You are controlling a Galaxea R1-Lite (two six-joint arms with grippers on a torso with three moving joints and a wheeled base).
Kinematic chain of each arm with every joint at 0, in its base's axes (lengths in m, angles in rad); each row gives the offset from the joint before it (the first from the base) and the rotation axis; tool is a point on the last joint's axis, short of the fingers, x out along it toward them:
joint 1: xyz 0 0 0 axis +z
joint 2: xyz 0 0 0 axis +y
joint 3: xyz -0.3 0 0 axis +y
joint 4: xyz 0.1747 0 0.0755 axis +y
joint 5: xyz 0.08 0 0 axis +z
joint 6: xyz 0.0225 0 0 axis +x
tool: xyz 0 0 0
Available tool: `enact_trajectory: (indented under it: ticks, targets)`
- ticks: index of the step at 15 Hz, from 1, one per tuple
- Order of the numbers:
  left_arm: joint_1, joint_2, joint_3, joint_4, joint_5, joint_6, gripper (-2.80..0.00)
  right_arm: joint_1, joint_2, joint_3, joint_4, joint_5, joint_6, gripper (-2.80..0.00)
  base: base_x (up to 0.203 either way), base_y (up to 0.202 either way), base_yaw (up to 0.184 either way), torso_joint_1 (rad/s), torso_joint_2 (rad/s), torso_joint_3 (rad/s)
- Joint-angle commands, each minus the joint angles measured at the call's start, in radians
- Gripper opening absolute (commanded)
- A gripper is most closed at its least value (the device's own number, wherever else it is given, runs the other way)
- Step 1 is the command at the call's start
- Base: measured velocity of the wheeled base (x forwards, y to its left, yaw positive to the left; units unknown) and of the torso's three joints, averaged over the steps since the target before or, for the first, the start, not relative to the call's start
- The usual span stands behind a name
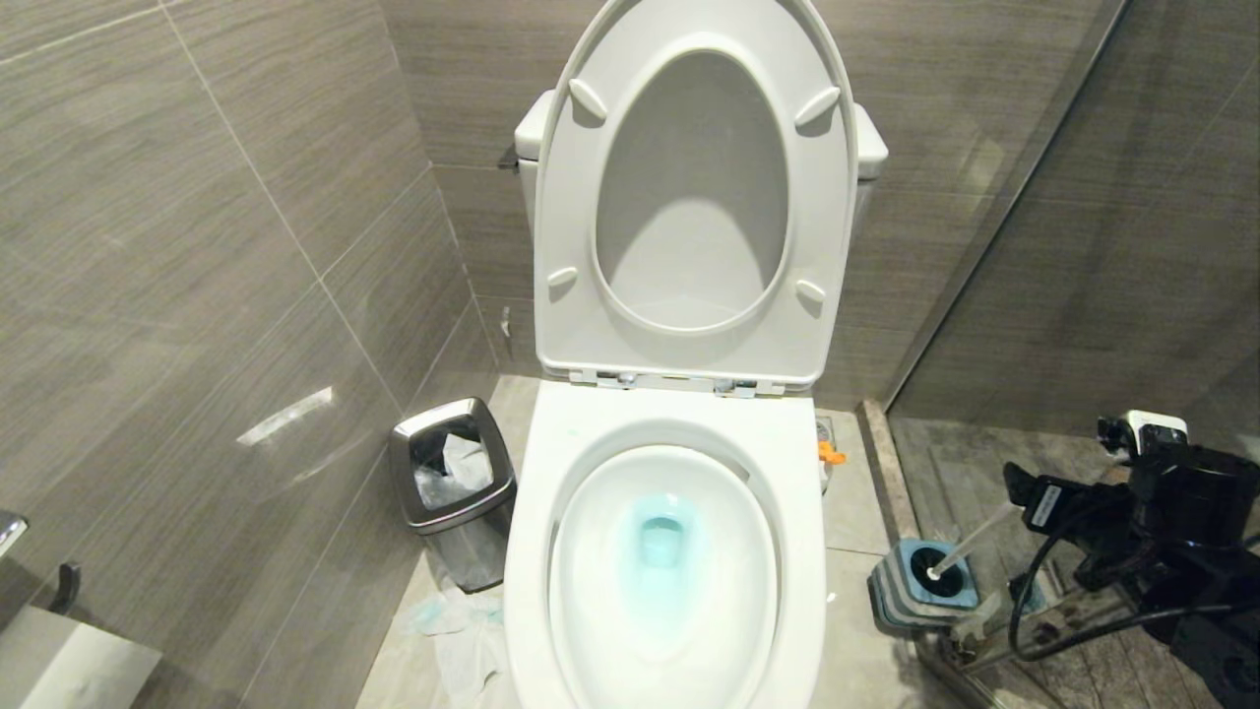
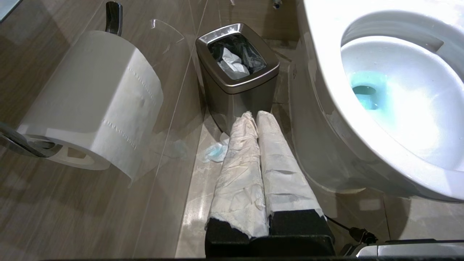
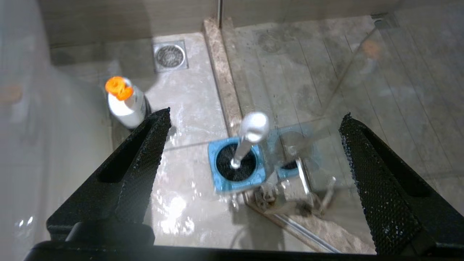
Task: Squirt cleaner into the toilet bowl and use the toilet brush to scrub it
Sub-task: Flush the toilet
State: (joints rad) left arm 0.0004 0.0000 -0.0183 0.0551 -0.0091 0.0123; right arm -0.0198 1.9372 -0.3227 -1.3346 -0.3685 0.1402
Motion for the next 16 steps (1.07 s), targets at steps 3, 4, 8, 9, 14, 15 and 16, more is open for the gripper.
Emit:
enact_trajectory:
  ticks: [3, 4, 8, 9, 14, 15, 16]
  targets:
    - [0.001, 0.0, 0.0, 0.0, 0.0, 0.0, -2.8, 0.024, -0.205, 0.077, 0.052, 0.001, -0.06, 0.0, 0.0, 0.0, 0.0, 0.0, 0.0, 0.0]
    - [0.0, 0.0, 0.0, 0.0, 0.0, 0.0, -2.8, 0.027, -0.255, 0.086, 0.065, 0.01, -0.078, 0.0, 0.0, 0.0, 0.0, 0.0, 0.0, 0.0]
    - [0.001, 0.0, 0.0, 0.0, 0.0, 0.0, -2.8, 0.03, -0.406, 0.109, 0.09, 0.047, -0.149, 0.0, 0.0, 0.0, 0.0, 0.0, 0.0, 0.0]
    - [0.001, 0.0, 0.0, 0.0, 0.0, 0.0, -2.8, 0.031, -0.426, 0.11, 0.09, 0.05, -0.152, 0.0, 0.0, 0.0, 0.0, 0.0, 0.0, 0.0]
    - [0.001, 0.0, 0.0, 0.0, 0.0, 0.0, -2.8, 0.03, -0.463, 0.113, 0.082, 0.054, -0.162, -2.8, 0.0, 0.0, 0.0, 0.0, 0.0, 0.0]
    - [0.0, 0.0, 0.0, 0.0, 0.0, 0.0, -2.8, 0.029, -0.463, 0.103, 0.083, 0.054, -0.165, -2.8, 0.0, 0.0, 0.0, 0.0, 0.0, 0.0]
    - [0.001, 0.0, 0.0, 0.0, 0.0, 0.0, -2.8, 0.029, -0.463, 0.087, 0.084, 0.055, -0.168, -2.8, 0.0, 0.0, 0.0, 0.0, 0.0, 0.0]
